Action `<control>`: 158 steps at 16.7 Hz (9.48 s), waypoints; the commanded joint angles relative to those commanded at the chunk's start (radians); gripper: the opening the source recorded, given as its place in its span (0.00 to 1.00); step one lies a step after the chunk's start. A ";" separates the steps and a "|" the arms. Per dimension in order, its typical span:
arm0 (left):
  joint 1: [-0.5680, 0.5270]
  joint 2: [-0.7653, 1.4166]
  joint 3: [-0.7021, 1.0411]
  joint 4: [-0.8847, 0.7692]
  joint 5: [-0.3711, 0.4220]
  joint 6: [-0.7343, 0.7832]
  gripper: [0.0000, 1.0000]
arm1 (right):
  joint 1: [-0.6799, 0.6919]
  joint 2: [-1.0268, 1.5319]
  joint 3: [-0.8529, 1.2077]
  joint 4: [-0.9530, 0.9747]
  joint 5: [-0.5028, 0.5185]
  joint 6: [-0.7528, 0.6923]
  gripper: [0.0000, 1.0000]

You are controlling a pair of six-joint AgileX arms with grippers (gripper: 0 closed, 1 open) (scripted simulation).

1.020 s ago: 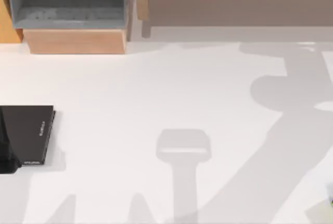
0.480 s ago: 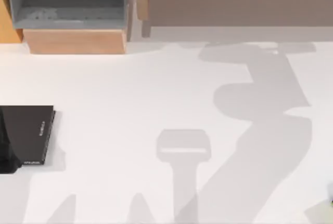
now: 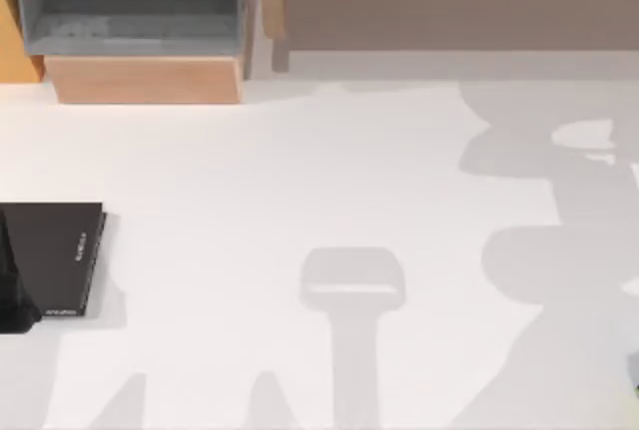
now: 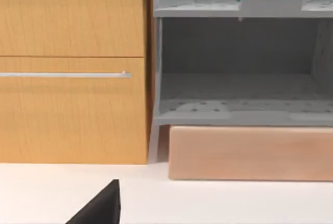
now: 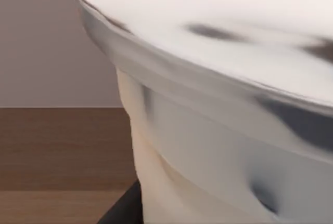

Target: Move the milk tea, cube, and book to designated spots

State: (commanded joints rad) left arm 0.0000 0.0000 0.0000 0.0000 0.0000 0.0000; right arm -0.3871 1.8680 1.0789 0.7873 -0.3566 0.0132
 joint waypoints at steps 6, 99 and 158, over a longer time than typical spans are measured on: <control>0.000 0.000 0.000 0.000 0.000 0.000 1.00 | -0.004 -0.010 -0.001 0.003 0.002 -0.001 0.00; 0.000 0.000 0.000 0.000 0.000 0.000 1.00 | -0.120 -0.070 -0.269 -0.069 -0.056 -0.112 1.00; 0.000 0.000 0.000 0.000 0.000 0.000 1.00 | 0.479 -0.567 -0.432 -1.705 0.357 -0.346 0.02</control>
State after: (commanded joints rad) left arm 0.0000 0.0000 0.0000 0.0000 0.0000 0.0000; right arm 0.0914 1.3010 0.6472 -0.9173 0.0005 -0.3326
